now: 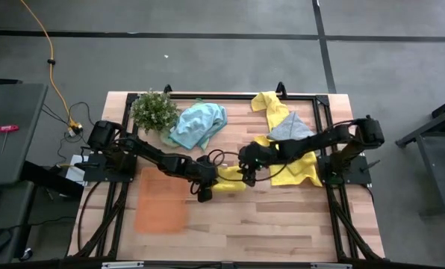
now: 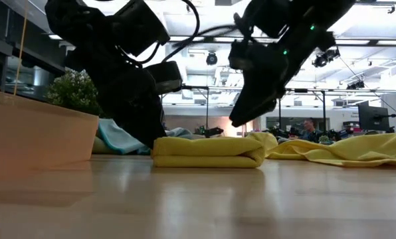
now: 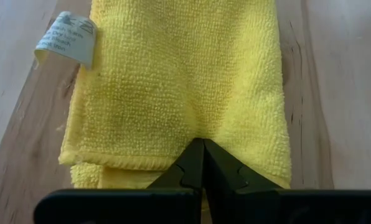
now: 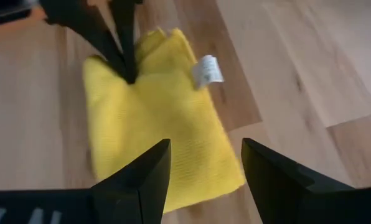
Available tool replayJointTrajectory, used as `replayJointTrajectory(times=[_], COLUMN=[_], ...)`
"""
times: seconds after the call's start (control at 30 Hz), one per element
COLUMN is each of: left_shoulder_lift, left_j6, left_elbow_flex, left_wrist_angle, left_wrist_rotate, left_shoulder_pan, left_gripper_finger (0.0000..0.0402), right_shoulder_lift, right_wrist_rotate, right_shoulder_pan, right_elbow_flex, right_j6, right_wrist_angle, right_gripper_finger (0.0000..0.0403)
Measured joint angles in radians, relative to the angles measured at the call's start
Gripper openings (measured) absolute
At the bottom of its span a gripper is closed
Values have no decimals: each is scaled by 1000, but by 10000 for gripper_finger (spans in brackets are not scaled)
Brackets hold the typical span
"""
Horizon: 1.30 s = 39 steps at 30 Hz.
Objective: Fold microfiber towels
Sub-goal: Put the bottom yellow folded microfiber towel into the orange bin
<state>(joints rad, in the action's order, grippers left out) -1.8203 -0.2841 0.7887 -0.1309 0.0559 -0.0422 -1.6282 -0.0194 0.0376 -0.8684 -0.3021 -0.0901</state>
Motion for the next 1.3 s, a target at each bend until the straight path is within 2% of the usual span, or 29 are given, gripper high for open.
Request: replayJointTrajectory(times=[0.27,0.57,0.73,0.97,1.13,1.3], left_shoulder_lift=[-1,-2,-2,27,133,273], left_j6=[0,0,0,0,11,82], left_elbow_flex=[-1,-1,-1,-2,-5,-5], left_wrist_angle=[-1,-1,-1,19,108,302], left_wrist_rotate=[1,1,2,-25,-37,-36], left_shoulder_pan=[0,0,0,10,36,55], left_gripper_finger=[0,0,0,0,0,0], right_shoulder_lift=[-115,-232,-237,-237,-204,-141], right_wrist_rotate=[140,123,100,111,107,96], right_shoulder_pan=[-44,3,30,42,42,33], right_elbow_flex=[0,-6,-6,-6,-3,4], right_j6=[71,56,75,15,-22,-15], right_wrist_angle=[81,157,150,95,66,-10], right_gripper_finger=[188,184,139,18,15,6])
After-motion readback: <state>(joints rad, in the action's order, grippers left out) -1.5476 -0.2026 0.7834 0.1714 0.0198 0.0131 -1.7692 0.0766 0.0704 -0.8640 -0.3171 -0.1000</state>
